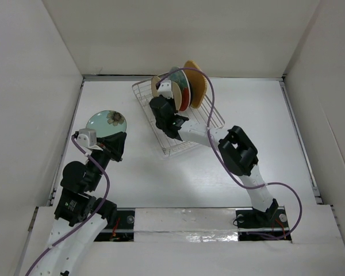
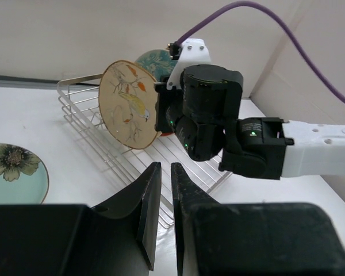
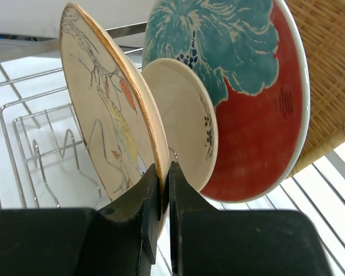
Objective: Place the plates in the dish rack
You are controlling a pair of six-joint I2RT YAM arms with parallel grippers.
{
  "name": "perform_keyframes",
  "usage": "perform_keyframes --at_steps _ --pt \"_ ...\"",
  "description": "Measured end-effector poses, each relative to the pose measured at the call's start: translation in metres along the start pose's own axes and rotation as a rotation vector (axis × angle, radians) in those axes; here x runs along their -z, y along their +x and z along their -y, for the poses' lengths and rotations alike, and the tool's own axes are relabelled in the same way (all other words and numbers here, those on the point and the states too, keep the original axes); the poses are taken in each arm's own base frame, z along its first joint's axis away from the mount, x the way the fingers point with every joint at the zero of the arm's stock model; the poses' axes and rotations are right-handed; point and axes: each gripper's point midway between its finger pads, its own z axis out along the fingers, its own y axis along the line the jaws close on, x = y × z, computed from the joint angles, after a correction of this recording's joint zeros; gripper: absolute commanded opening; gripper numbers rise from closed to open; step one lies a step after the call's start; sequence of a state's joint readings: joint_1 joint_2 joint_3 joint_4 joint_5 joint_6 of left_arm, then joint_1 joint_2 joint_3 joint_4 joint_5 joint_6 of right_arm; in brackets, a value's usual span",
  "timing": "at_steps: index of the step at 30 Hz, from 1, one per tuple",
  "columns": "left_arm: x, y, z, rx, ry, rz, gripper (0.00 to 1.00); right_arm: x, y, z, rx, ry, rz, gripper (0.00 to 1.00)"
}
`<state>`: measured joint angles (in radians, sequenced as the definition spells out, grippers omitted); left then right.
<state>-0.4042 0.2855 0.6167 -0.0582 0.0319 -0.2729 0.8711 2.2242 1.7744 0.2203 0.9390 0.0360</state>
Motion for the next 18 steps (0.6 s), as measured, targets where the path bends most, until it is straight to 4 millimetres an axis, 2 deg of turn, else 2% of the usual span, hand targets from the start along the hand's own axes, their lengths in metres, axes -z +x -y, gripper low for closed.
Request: perform_keyframes --at_steps 3,4,8,9,11,12,14,18 --pt "-0.006 0.006 -0.008 0.006 -0.043 -0.023 0.10 0.005 0.004 -0.004 -0.009 -0.003 -0.010 0.00" --pt "-0.008 0.010 -0.010 0.009 -0.056 -0.035 0.10 0.006 0.004 -0.004 -0.017 -0.002 -0.013 0.03" --pt "-0.015 0.021 -0.021 0.026 -0.106 -0.078 0.13 0.006 0.005 -0.002 -0.061 -0.015 -0.031 0.28" --pt "-0.017 0.024 -0.024 0.032 -0.120 -0.088 0.14 0.007 0.003 -0.002 -0.076 -0.032 -0.037 0.44" --pt "-0.021 0.029 -0.028 0.044 -0.141 -0.110 0.15 0.013 -0.001 -0.003 -0.100 -0.077 -0.051 0.57" --pt "-0.024 0.031 -0.030 0.051 -0.153 -0.121 0.16 0.018 -0.006 -0.003 -0.112 -0.103 -0.056 0.67" --pt "-0.029 0.035 -0.031 0.068 -0.168 -0.144 0.17 0.028 -0.020 -0.002 -0.146 -0.154 -0.056 0.79" --pt "-0.037 0.038 -0.036 0.113 -0.210 -0.162 0.18 0.061 -0.057 0.011 -0.220 -0.276 -0.035 0.83"
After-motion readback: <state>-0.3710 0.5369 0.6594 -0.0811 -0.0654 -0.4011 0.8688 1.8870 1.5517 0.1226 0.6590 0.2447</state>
